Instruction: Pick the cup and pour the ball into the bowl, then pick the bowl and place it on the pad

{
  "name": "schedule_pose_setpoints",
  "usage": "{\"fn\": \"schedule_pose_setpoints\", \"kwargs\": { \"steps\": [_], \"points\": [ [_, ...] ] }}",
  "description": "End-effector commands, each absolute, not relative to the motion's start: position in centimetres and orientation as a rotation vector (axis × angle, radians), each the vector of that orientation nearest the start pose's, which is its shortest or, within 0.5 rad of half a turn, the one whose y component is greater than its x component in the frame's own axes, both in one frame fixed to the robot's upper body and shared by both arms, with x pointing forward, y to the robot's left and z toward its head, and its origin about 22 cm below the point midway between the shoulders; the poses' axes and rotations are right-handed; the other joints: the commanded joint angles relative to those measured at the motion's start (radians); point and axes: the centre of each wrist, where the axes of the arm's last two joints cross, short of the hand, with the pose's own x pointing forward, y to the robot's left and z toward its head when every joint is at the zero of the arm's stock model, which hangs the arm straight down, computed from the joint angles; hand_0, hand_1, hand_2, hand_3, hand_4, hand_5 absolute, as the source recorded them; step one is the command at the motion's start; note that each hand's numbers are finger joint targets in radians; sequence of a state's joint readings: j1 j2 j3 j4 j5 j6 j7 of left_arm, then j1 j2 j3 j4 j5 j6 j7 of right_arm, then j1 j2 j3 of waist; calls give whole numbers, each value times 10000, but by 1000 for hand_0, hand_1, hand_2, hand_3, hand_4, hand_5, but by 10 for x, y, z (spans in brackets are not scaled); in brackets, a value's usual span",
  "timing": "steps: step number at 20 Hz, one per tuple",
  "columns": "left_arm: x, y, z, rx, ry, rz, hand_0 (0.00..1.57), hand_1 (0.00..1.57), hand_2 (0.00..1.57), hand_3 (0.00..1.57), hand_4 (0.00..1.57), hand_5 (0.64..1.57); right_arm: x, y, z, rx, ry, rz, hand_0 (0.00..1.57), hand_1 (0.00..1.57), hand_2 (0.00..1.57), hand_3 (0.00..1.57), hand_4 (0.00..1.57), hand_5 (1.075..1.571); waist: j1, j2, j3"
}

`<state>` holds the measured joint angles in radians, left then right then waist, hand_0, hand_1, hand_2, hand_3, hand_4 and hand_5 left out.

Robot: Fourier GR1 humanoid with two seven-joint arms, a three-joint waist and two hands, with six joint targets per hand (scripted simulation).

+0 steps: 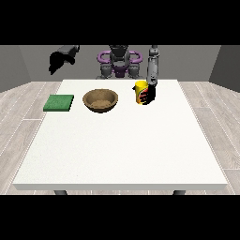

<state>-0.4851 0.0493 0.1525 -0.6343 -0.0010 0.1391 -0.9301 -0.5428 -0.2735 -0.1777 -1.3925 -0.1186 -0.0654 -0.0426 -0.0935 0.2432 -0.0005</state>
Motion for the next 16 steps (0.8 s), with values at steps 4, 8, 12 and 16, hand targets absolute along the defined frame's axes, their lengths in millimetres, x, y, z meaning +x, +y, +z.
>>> {"fn": "schedule_pose_setpoints", "kwargs": {
  "steps": [4,8,12,16],
  "points": [
    [313,224,-108,2186,-20148,-723,1323,1323,1571,1571,1290,1210,352,-293,151,-1345,-19675,139,0,0,378,658,580,1570,-49,-158,-1],
    [332,210,-92,1890,-19834,-738,1340,1340,1571,1571,1291,1184,350,-292,138,-1603,-19278,-114,0,0,385,679,579,1570,19,-716,1],
    [354,175,-57,1578,-19639,-1918,1348,1348,1571,1571,1325,1159,352,-341,103,-2477,-18191,-905,0,0,396,674,584,1570,939,-1636,17],
    [373,175,-31,2764,-20043,-2251,1346,1346,1571,1571,1307,1154,348,-346,97,-2036,-18335,-535,0,0,411,658,553,1570,482,-1472,10]
  ]
}}
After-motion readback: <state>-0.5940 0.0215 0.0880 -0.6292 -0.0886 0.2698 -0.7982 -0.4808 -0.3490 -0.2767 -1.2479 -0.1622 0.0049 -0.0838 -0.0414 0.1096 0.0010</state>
